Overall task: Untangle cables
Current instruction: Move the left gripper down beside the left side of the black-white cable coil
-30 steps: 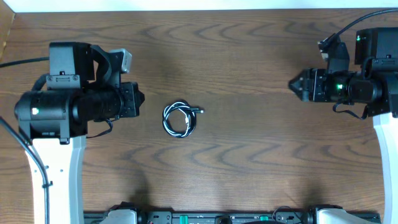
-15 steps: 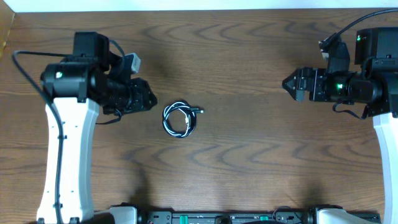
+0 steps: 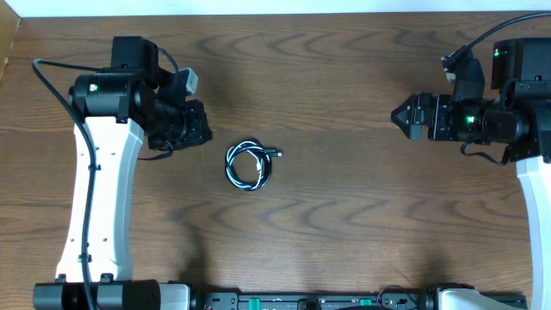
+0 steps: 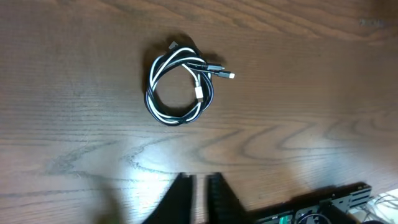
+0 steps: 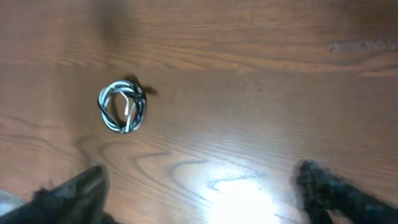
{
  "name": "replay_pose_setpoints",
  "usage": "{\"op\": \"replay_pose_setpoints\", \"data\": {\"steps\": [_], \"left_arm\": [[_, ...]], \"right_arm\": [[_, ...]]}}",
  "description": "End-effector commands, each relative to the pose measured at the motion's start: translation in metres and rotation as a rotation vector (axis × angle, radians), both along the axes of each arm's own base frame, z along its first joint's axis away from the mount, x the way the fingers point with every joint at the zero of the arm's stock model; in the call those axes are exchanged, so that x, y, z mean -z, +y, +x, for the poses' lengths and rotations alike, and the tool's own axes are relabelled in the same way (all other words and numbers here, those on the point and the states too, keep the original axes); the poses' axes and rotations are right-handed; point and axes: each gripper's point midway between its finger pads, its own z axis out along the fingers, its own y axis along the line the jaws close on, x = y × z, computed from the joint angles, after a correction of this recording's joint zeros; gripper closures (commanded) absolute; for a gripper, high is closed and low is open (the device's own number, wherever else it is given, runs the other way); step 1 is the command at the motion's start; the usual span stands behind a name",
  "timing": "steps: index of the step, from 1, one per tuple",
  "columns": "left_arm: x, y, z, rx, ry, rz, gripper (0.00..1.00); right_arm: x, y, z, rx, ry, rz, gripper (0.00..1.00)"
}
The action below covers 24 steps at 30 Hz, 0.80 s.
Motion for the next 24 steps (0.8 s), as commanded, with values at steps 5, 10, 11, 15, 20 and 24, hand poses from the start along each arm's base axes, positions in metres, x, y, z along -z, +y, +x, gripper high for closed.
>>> {"op": "replay_pose_setpoints", "data": {"steps": [5, 10, 11, 15, 20, 24], "left_arm": [[0.031, -0.001, -0.014, -0.001, 0.101, -0.001, 0.92], [0.062, 0.000, -0.020, -0.045, 0.163, -0.003, 0.87], [0.068, 0.000, -0.021, -0.055, 0.172, -0.005, 0.83], [0.087, 0.000, -0.021, -0.074, 0.182, -0.007, 0.76], [0.100, 0.000, -0.014, -0.074, 0.150, -0.009, 0.66], [0.105, 0.000, -0.008, -0.074, 0.125, -0.010, 0.66]], "right_arm": [[-0.005, 0.003, 0.000, -0.008, -0.013, 0.008, 0.56], [-0.005, 0.003, 0.000, -0.009, -0.011, 0.008, 0.99], [-0.005, 0.003, 0.000, -0.009, -0.011, 0.008, 0.99], [-0.005, 0.003, 0.000, -0.008, -0.011, 0.008, 0.99], [-0.004, 0.003, 0.000, -0.009, -0.010, 0.008, 0.91], [-0.004, 0.003, 0.000, -0.009, -0.010, 0.008, 0.88]]}}
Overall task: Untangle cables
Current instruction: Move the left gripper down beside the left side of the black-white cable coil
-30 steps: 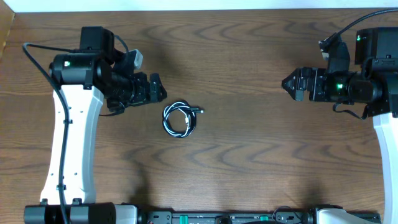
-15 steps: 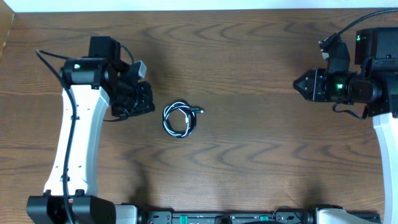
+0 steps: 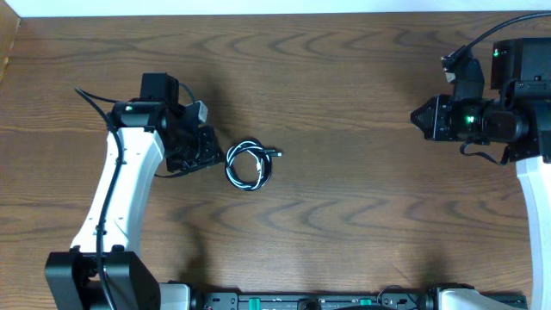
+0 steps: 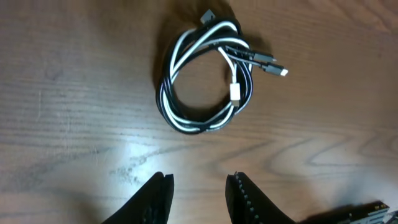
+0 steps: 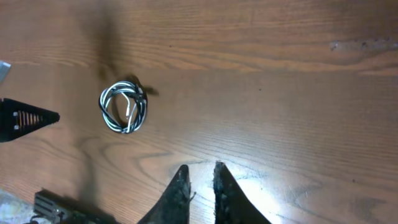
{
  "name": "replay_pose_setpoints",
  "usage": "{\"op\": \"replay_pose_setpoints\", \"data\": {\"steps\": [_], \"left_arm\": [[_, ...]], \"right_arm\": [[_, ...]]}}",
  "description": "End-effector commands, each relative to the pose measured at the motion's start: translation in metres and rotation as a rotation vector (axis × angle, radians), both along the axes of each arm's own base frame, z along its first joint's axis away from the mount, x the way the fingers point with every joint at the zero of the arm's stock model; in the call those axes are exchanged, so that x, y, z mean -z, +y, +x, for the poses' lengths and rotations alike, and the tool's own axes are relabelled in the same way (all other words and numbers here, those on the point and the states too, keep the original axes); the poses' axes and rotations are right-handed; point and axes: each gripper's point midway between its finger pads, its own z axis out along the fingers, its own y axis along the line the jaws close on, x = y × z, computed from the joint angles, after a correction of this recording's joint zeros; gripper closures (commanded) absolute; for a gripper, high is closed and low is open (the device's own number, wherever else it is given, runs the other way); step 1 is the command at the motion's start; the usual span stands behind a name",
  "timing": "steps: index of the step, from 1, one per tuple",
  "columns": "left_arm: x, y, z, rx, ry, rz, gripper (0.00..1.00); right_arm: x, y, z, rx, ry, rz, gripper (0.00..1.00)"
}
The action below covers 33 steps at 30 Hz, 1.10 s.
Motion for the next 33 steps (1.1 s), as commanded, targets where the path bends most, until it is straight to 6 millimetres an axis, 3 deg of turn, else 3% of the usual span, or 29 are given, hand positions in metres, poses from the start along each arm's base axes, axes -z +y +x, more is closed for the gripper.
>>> {"op": "replay_pose_setpoints", "data": {"steps": [1, 20, 33], "left_arm": [[0.007, 0.000, -0.001, -0.003, 0.008, 0.002, 0.66], [0.049, 0.000, -0.002, -0.041, -0.005, -0.004, 0.65], [0.049, 0.001, 0.009, -0.042, -0.055, 0.002, 0.66]], "right_arm": [[-0.004, 0.003, 0.000, -0.010, -0.012, 0.004, 0.86], [-0.001, 0.002, -0.001, -0.010, -0.002, 0.004, 0.85], [0.010, 0.002, -0.003, -0.010, 0.027, 0.003, 0.85]]}}
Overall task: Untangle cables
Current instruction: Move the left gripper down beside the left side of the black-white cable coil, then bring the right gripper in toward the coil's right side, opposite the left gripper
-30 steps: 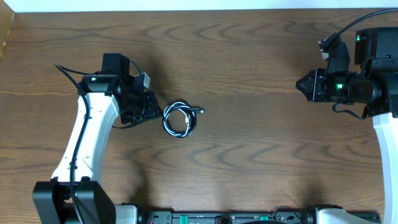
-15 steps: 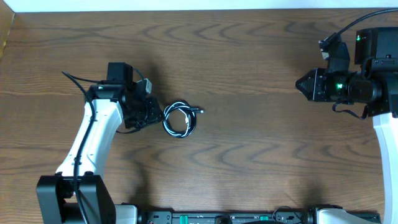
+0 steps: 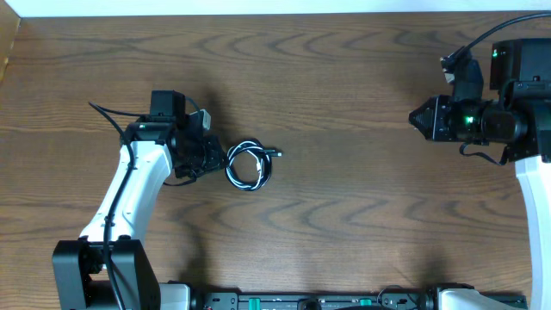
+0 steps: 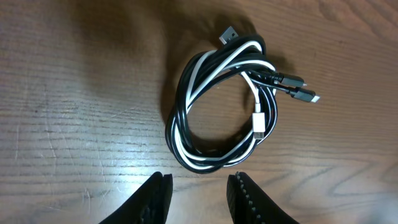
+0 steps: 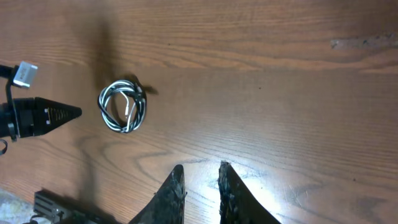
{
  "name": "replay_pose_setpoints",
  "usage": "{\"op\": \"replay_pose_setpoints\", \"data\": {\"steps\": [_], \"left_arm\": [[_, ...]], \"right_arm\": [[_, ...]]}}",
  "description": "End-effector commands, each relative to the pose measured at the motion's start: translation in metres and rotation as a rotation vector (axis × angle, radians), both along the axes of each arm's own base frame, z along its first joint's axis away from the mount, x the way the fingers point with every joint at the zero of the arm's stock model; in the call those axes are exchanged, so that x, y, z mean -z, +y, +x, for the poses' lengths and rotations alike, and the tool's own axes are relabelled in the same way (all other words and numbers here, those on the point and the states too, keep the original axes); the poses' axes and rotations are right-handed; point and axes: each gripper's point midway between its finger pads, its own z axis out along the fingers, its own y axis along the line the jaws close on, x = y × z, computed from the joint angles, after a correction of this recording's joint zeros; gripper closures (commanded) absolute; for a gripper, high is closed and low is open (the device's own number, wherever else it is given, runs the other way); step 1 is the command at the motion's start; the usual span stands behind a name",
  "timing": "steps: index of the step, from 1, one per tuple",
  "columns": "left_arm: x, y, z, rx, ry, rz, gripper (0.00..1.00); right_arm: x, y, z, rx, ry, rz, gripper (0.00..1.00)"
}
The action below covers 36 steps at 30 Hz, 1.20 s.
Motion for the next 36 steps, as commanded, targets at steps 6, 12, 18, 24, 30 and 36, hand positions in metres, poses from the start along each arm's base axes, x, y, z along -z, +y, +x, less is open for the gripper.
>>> {"op": "replay_pose_setpoints", "data": {"steps": [6, 12, 18, 24, 30, 36], "left_arm": [[0.002, 0.001, 0.005, -0.017, -0.011, 0.006, 0.65], [0.002, 0.001, 0.005, -0.027, -0.008, 0.004, 0.65], [0.002, 0.001, 0.008, -0.027, -0.022, 0.004, 0.65], [0.007, 0.001, 0.006, -0.027, -0.016, 0.004, 0.65], [0.024, 0.001, -0.001, -0.027, -0.015, 0.004, 0.65], [0.034, 0.005, -0.002, -0.032, -0.025, 0.026, 0.61]], "right_arm": [[0.016, 0.002, -0.006, -0.011, 0.049, 0.003, 0.85], [0.023, 0.002, -0.008, -0.010, 0.067, 0.003, 0.85], [0.027, 0.004, -0.006, 0.016, 0.082, 0.029, 0.85], [0.043, 0.005, -0.002, 0.070, 0.114, 0.060, 0.81], [0.066, 0.010, 0.001, 0.095, 0.145, 0.098, 0.80], [0.092, 0.028, 0.008, 0.038, 0.109, 0.102, 0.99]]}}
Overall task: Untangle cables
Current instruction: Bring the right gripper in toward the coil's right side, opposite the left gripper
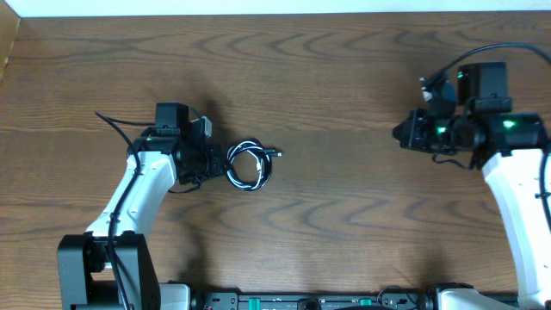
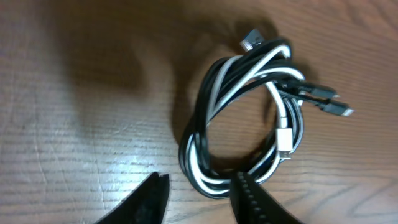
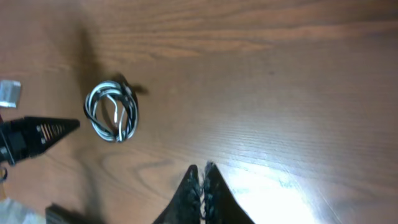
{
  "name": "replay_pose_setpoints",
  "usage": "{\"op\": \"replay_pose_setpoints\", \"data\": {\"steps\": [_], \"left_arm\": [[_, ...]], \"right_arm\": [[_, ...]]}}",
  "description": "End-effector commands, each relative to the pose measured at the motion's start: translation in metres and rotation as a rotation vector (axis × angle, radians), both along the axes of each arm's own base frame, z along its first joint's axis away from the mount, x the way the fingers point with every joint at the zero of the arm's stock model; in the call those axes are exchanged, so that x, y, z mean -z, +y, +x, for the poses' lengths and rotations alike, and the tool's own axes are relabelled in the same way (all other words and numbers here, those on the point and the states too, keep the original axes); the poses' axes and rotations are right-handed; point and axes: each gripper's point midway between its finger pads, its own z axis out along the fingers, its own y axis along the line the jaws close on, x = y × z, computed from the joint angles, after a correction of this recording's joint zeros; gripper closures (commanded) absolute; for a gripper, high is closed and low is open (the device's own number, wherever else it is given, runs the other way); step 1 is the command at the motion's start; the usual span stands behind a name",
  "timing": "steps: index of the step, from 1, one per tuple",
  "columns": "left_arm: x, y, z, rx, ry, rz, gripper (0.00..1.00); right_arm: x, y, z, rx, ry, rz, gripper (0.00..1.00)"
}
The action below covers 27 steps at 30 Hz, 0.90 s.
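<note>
A small coil of black and white cables (image 1: 250,165) lies wound together on the wooden table, its plugs sticking out to the right (image 2: 249,134). My left gripper (image 2: 198,182) is open, its fingers straddling the coil's near edge; in the overhead view it sits just left of the coil (image 1: 209,161). My right gripper (image 3: 201,172) is shut on nothing, far to the right above bare table (image 1: 403,133). The right wrist view shows the coil (image 3: 111,116) at the left with the left gripper's tip beside it.
The wooden table (image 1: 344,215) fills the view, with a pale strip along its far edge. The arm bases stand at the near edge on both sides.
My left gripper has come closer to the coil, its fingers now at the coil's near edge. The right arm has shifted left and its gripper has shut from a narrow gap.
At first my left gripper was shut, well left of the coil, and the right was wide open. Then the left opened nearer the coil while the right narrowed. The left kept closing in, and now its fingers straddle the coil's edge. The coil has not moved.
</note>
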Motion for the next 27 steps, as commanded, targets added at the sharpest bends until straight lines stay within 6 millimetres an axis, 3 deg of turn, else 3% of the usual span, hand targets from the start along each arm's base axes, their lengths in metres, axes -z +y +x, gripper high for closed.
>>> {"op": "replay_pose_setpoints", "data": {"steps": [1, 4, 7, 8, 9, 12, 13, 17, 20, 27], "left_arm": [[0.004, 0.003, 0.000, -0.009, 0.004, 0.018, 0.61], [0.003, 0.003, 0.002, -0.009, -0.003, 0.019, 0.61], [0.001, 0.003, 0.010, -0.010, -0.039, 0.017, 0.90], [0.001, 0.003, 0.011, -0.015, -0.043, 0.019, 0.92], [0.001, 0.003, 0.012, -0.015, -0.047, 0.021, 0.92], [0.004, 0.005, 0.011, -0.021, -0.041, 0.039, 0.92], [0.006, 0.006, 0.010, -0.022, -0.036, 0.044, 0.92], [0.015, 0.006, 0.008, -0.021, -0.013, 0.043, 0.89], [0.021, 0.004, 0.010, -0.016, -0.005, 0.043, 0.59], [0.029, -0.007, 0.017, 0.016, -0.022, 0.041, 0.55]], "right_arm": [[0.015, 0.016, -0.003, -0.041, 0.003, 0.021, 0.98], [0.025, 0.027, -0.001, -0.072, -0.023, 0.024, 0.83], [0.027, 0.035, 0.002, -0.081, -0.042, 0.034, 0.59], [0.026, 0.036, 0.003, -0.068, -0.043, 0.044, 0.54], [0.024, 0.038, 0.005, -0.049, -0.042, 0.057, 0.55], [0.019, 0.039, 0.014, 0.007, -0.050, 0.090, 0.79], [0.017, 0.040, 0.017, 0.011, -0.062, 0.096, 0.82], [0.013, 0.044, 0.023, 0.004, -0.103, 0.089, 0.80], [0.014, 0.052, 0.021, -0.014, -0.112, 0.073, 0.75], [0.016, 0.068, 0.016, -0.053, -0.125, 0.033, 0.73]]}}
